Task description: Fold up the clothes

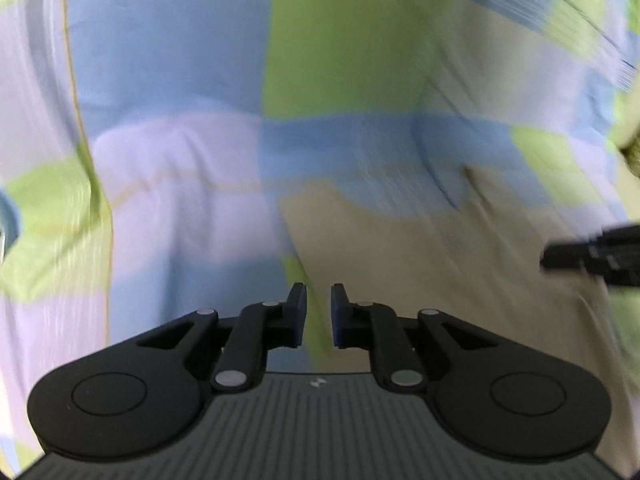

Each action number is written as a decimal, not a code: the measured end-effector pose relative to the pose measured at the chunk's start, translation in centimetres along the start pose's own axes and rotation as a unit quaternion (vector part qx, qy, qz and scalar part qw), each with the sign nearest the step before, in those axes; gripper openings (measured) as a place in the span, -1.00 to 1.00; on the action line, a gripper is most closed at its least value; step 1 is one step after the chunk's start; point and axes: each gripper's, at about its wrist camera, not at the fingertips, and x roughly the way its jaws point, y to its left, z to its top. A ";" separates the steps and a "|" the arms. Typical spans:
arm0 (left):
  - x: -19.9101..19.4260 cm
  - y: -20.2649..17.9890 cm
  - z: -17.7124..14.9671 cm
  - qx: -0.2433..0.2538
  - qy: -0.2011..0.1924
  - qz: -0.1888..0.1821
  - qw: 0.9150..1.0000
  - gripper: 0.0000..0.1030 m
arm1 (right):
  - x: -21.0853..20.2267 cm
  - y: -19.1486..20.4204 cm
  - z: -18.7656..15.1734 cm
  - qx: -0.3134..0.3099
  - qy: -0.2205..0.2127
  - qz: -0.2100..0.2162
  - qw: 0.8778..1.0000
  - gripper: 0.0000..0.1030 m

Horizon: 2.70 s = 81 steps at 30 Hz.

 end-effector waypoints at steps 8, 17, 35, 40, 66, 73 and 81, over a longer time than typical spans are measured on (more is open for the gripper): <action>3.6 2.9 2.8 -0.021 0.018 0.016 0.999 -0.72 | 10.1 2.2 3.7 0.051 0.041 0.103 0.992 -0.59; 2.9 2.1 1.7 -0.027 0.021 -0.056 0.998 -0.72 | 13.5 1.5 5.4 0.043 0.049 0.142 0.988 -0.93; 7.7 -2.8 5.2 0.078 -0.006 -0.036 0.996 -0.49 | 9.3 0.6 6.7 0.044 0.001 0.094 0.995 -0.77; 8.0 -2.8 7.6 0.072 -0.048 0.025 0.996 -0.63 | 9.0 0.9 3.5 0.043 0.039 0.100 0.993 -0.76; 6.2 -18.0 2.4 0.100 0.012 -0.148 0.984 -0.44 | -1.0 -5.5 -4.1 0.033 -0.018 -0.030 0.999 -0.77; 8.7 -17.7 6.3 0.106 -0.038 -0.045 0.993 -0.38 | 2.7 -11.0 2.5 0.037 -0.084 -0.083 0.992 -0.86; 2.1 -15.6 1.4 0.048 -0.039 -0.006 0.998 -0.41 | -8.6 -8.0 -3.5 0.033 -0.115 -0.052 0.991 -0.55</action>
